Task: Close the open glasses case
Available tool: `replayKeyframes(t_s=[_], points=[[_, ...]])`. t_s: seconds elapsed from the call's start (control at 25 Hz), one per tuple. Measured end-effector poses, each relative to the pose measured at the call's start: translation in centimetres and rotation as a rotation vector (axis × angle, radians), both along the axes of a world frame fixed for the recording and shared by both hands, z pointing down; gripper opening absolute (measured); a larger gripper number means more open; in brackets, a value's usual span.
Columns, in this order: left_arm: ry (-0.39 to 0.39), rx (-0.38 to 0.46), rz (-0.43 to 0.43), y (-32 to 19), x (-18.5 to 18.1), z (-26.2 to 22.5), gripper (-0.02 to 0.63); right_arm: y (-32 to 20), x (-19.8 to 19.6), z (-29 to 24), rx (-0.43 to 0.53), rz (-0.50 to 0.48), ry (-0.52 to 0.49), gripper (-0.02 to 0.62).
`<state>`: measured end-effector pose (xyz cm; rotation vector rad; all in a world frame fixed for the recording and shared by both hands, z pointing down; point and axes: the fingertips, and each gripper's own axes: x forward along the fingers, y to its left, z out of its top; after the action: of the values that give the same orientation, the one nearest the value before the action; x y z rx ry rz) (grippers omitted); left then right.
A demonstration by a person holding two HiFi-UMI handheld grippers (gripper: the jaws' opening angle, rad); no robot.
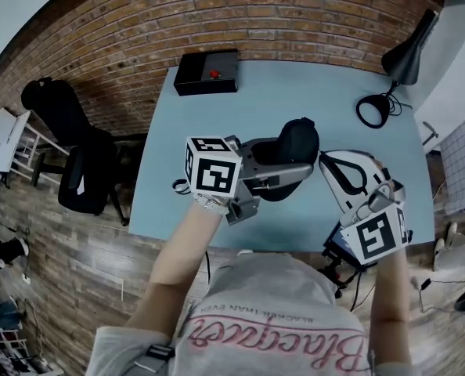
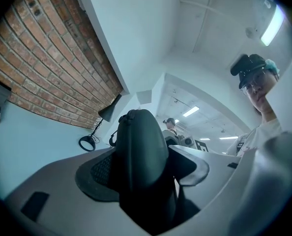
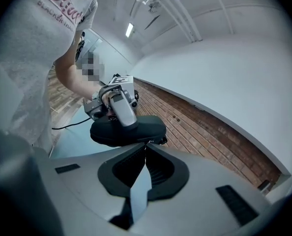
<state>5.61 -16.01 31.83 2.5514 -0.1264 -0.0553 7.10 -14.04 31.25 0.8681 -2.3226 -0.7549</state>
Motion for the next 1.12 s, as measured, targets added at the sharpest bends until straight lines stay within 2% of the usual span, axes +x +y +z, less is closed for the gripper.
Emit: replayKeyframes(t_s=[0.16, 0.2, 0.28, 0.32, 0.36, 0.48, 0.56, 0.8, 1.12], points=[[0.011, -0.026, -0.023, -0.2, 0.3, 0.2, 0.318, 0.1, 0.2, 0.3, -0.026, -0.008, -0.008, 0.02], [0.038, -0.042, -0.045, -0.6, 0.1, 0.0, 0.318, 0.5, 0.0, 0.7, -0.044, -0.027, 0.007, 0.02], [0.154, -0.099, -0.124, -2.4, -0.9, -1.4, 0.316, 1.9, -1.3, 2.3, -0.083, -0.094, 0.035, 0.018], [0.206, -0.118, -0.162, -3.5, -1.5, -2.3, 0.316, 2.4, -2.1, 3.0, -0.087, -0.115, 0.025, 0.018], [0.22, -0.113, -0.185, -4.1, -1.8, -2.9, 0.316, 2.6, -2.7, 3.3, -0.086, -0.118, 0.0, 0.018], [0.175, -0.062, -0.204, -4.3, -1.6, -3.8, 0.316, 2.3, -2.9, 3.0, -0.093, -0.095, -0.067, 0.018], [0.185, -0.071, -0.232, -4.6, -1.8, -4.0, 0.316, 2.1, -2.9, 2.7, -0.086, -0.081, -0.073, 0.018], [0.24, -0.143, -0.367, -6.4, -2.6, -3.8, 0.316, 1.8, -3.1, 3.3, -0.113, -0.059, -0.079, 0.018], [0.341, -0.298, -0.561, -9.0, -4.0, -3.5, 0.316, 1.0, -3.6, 3.1, -0.148, -0.007, -0.222, 0.018]])
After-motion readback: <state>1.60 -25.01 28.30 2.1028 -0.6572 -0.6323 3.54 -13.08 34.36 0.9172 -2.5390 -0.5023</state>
